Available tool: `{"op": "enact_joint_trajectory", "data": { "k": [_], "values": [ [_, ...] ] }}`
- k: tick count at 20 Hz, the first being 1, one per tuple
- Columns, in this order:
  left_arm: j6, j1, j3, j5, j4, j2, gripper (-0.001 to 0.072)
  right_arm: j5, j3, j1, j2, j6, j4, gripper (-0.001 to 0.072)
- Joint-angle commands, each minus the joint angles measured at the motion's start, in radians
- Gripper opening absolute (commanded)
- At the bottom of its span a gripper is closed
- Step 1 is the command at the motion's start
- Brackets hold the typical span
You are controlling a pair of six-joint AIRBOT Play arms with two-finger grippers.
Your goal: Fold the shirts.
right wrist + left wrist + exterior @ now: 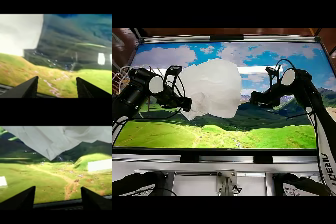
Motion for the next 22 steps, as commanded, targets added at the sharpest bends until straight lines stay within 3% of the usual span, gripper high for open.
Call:
{"op": "enact_joint_trajectory", "data": {
  "k": [1, 6, 10, 11, 12, 13, 16, 19, 22],
  "values": [
    [-0.009, -0.001, 0.000, 0.071, -0.017, -0.001, 0.0697, -0.091, 0.000, 0.001, 0.000, 0.024, 0.100, 0.0577],
    [-0.008, 0.000, 0.000, 0.283, -0.050, -0.001, 0.0698, -0.185, 0.000, 0.001, 0.000, 0.015, 0.145, 0.0577],
    [0.050, 0.000, 0.001, 0.319, -0.051, 0.000, 0.0700, -0.307, 0.000, 0.007, 0.000, -0.126, 0.357, 0.0581],
    [0.091, 0.000, 0.000, 0.316, -0.050, -0.001, 0.0700, -0.322, 0.012, 0.017, -0.003, -0.135, 0.366, 0.0674],
    [0.160, 0.004, 0.000, 0.310, -0.048, 0.000, 0.0706, -0.334, 0.034, 0.039, -0.011, -0.134, 0.333, 0.0682],
    [0.177, 0.018, 0.000, 0.301, -0.035, -0.001, 0.0715, -0.338, 0.062, 0.066, -0.026, -0.128, 0.293, 0.0682],
    [0.082, 0.142, 0.000, 0.246, -0.068, -0.001, 0.0716, -0.372, 0.176, 0.154, -0.111, -0.037, 0.180, 0.0682],
    [0.077, 0.282, -0.002, 0.195, -0.121, -0.001, 0.0715, -0.378, 0.301, 0.195, -0.236, 0.022, 0.168, 0.0682],
    [0.074, 0.351, -0.027, 0.225, -0.179, -0.015, 0.0714, -0.312, 0.430, 0.211, -0.376, 0.050, 0.177, 0.0682]
  ]
}}
